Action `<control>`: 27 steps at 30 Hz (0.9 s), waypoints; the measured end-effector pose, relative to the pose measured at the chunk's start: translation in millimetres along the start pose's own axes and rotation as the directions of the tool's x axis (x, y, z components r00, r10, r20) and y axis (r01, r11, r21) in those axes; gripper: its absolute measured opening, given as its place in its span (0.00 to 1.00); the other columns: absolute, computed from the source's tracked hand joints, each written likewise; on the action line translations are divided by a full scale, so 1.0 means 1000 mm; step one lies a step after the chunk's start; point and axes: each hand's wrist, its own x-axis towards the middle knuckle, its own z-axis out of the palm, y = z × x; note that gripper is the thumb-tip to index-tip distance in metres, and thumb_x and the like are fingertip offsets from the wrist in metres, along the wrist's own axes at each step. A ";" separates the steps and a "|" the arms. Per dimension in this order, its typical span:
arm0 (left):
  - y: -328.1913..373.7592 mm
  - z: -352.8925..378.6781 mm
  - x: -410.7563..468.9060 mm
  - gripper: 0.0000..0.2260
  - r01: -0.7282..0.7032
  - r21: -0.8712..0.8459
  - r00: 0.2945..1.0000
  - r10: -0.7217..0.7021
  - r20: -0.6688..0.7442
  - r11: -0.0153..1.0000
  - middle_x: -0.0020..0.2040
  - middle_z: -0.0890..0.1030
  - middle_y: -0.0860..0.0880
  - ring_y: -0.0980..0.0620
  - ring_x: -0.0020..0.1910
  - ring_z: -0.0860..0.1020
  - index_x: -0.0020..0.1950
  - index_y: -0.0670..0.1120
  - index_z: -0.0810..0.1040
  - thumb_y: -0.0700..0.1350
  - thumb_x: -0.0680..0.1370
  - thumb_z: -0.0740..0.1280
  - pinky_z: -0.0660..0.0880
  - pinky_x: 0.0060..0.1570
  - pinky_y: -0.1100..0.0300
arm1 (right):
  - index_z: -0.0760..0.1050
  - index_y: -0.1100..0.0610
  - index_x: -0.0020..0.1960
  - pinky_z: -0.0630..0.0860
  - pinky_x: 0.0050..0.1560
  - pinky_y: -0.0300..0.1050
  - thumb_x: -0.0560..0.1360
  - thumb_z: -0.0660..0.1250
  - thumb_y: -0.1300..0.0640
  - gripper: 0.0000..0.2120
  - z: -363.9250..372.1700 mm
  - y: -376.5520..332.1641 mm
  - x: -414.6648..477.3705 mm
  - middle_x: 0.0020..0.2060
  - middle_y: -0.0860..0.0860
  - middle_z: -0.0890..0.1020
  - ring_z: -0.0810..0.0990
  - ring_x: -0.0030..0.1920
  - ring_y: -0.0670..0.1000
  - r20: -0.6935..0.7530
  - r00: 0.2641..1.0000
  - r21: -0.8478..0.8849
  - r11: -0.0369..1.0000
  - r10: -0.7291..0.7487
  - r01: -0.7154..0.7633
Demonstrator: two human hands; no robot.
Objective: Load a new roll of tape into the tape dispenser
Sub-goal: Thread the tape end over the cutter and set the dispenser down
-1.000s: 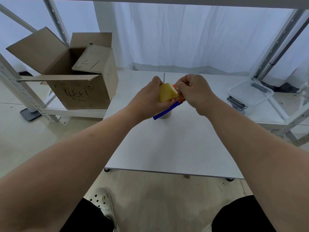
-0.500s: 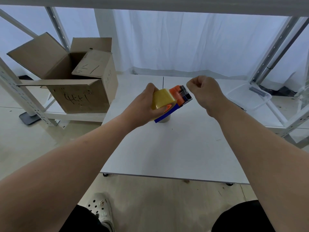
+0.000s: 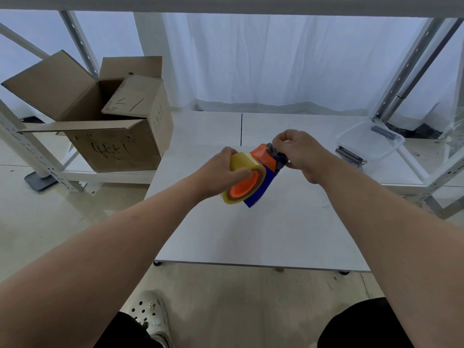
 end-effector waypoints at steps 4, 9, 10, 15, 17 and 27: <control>-0.009 0.006 0.005 0.27 0.065 0.050 0.991 -0.070 0.116 0.997 0.54 0.74 0.49 0.50 0.50 0.75 0.64 0.48 0.65 0.52 0.70 0.73 0.77 0.47 0.56 | 0.71 0.57 0.50 0.72 0.35 0.36 0.80 0.60 0.56 0.05 0.010 0.010 0.001 0.46 0.52 0.77 0.75 0.39 0.45 0.072 0.997 -0.085 0.996 0.010 -0.004; -0.015 0.016 0.008 0.32 0.116 0.061 0.982 -0.124 0.141 0.991 0.52 0.74 0.51 0.52 0.46 0.76 0.68 0.50 0.62 0.55 0.69 0.73 0.73 0.37 0.62 | 0.71 0.58 0.49 0.70 0.34 0.34 0.80 0.60 0.57 0.04 0.022 0.016 0.000 0.46 0.52 0.77 0.75 0.41 0.45 0.180 0.984 -0.204 0.979 0.012 0.025; -0.016 0.017 0.009 0.32 0.125 0.058 0.979 -0.133 0.152 0.990 0.53 0.74 0.51 0.52 0.46 0.76 0.68 0.50 0.62 0.55 0.69 0.73 0.73 0.37 0.62 | 0.71 0.58 0.50 0.70 0.35 0.35 0.79 0.60 0.57 0.04 0.023 0.017 0.001 0.48 0.52 0.77 0.75 0.43 0.46 0.188 0.982 -0.221 0.975 0.009 0.033; -0.023 0.026 0.014 0.31 0.162 0.064 0.972 -0.170 0.162 0.985 0.57 0.77 0.49 0.48 0.53 0.77 0.66 0.52 0.65 0.56 0.67 0.74 0.76 0.53 0.52 | 0.74 0.63 0.55 0.69 0.38 0.34 0.79 0.60 0.58 0.10 0.029 0.021 0.002 0.48 0.53 0.76 0.73 0.46 0.49 0.203 0.979 -0.320 0.943 -0.031 0.096; -0.024 0.029 0.016 0.31 0.176 0.042 0.972 -0.181 0.151 0.983 0.56 0.76 0.50 0.48 0.52 0.77 0.66 0.52 0.65 0.57 0.68 0.73 0.75 0.52 0.53 | 0.74 0.63 0.56 0.69 0.38 0.34 0.79 0.59 0.58 0.11 0.032 0.023 0.003 0.48 0.53 0.75 0.72 0.47 0.50 0.195 0.980 -0.327 0.939 -0.044 0.107; -0.049 0.002 0.031 0.35 0.111 -0.157 0.968 -0.071 0.241 0.981 0.73 0.62 0.50 0.50 0.68 0.65 0.74 0.61 0.52 0.49 0.74 0.69 0.69 0.55 0.56 | 0.71 0.56 0.50 0.68 0.35 0.33 0.80 0.59 0.56 0.04 0.042 0.016 0.019 0.50 0.51 0.75 0.72 0.41 0.43 0.341 0.933 -0.354 0.904 -0.115 0.241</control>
